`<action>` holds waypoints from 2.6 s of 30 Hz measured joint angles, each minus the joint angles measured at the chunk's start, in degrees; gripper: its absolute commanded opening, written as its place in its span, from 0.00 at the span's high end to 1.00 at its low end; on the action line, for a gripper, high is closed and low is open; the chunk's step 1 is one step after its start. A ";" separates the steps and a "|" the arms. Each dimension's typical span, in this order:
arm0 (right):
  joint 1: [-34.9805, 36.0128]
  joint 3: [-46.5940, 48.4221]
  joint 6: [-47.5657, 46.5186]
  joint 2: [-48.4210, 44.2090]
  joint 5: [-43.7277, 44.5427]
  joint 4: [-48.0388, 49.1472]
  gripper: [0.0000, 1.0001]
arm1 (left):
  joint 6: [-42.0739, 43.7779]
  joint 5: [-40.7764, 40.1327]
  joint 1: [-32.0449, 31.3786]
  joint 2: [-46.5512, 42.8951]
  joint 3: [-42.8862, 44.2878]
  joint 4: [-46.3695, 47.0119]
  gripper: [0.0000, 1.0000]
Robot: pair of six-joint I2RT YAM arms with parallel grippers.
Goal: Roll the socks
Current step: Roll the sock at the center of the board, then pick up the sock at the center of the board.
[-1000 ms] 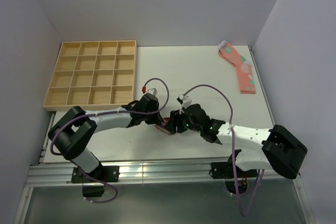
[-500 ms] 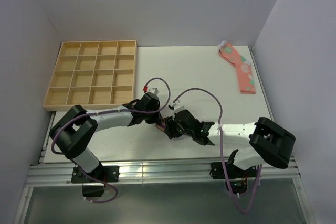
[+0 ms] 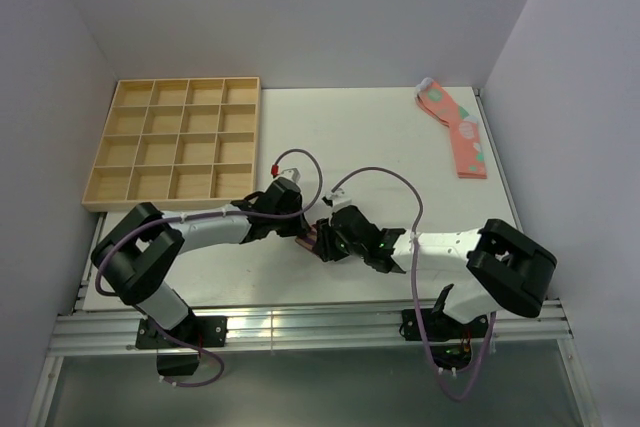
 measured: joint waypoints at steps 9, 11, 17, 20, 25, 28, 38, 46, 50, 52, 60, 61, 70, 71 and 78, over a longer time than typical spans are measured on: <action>-7.06 -0.79 6.32 1.81 -13.16 3.37 0.96 | -3.04 -2.14 0.00 -5.11 -5.73 2.60 0.69; -8.59 -0.76 7.26 2.71 -16.37 3.91 0.98 | -4.02 -3.08 0.00 -6.88 -7.58 3.06 0.62; -10.56 -0.09 10.12 5.81 -22.23 5.86 0.99 | -6.58 -5.20 0.02 -10.62 -11.30 3.67 0.55; -11.02 0.55 11.54 7.72 -24.59 7.34 0.99 | -7.65 -6.62 0.02 -12.87 -12.98 3.43 0.50; -11.39 2.21 13.70 10.88 -27.78 8.79 1.00 | -9.75 -8.76 0.00 -19.78 -17.11 2.51 0.35; -11.52 3.17 14.80 12.00 -28.59 8.72 1.00 | -10.60 -9.40 0.00 -22.88 -19.12 1.88 0.27; -12.46 5.92 16.63 15.65 -31.82 8.74 1.00 | -13.66 -11.21 -1.16 -29.40 -24.61 3.78 0.26; -14.27 6.58 18.75 18.53 -35.71 11.76 1.00 | -17.88 -12.85 -5.95 -32.72 -28.46 5.53 0.26; -14.80 7.10 18.93 19.34 -37.03 11.89 1.00 | -19.21 -14.45 -6.56 -35.01 -30.05 6.38 0.25; -14.97 7.37 18.93 19.69 -37.51 11.93 1.00 | -19.61 -15.69 -6.64 -35.91 -30.53 6.86 0.25; -16.17 7.37 19.06 21.16 -40.48 13.31 1.00 | -22.21 -19.52 -6.75 -33.55 -30.95 10.78 0.25; -16.33 7.32 19.15 21.22 -40.85 13.53 1.00 | -22.69 -19.80 -6.75 -32.79 -31.15 11.89 0.25; -18.08 6.23 20.50 22.93 -44.63 16.85 1.00 | -26.53 -21.68 -6.75 -25.64 -32.22 22.08 0.26; -18.25 6.23 20.68 23.17 -45.07 17.09 1.00 | -26.82 -21.75 -6.75 -24.83 -32.22 23.23 0.26; -19.28 6.23 22.18 24.57 -47.93 18.51 1.00 | -28.15 -22.18 -6.75 -19.65 -31.30 28.81 0.27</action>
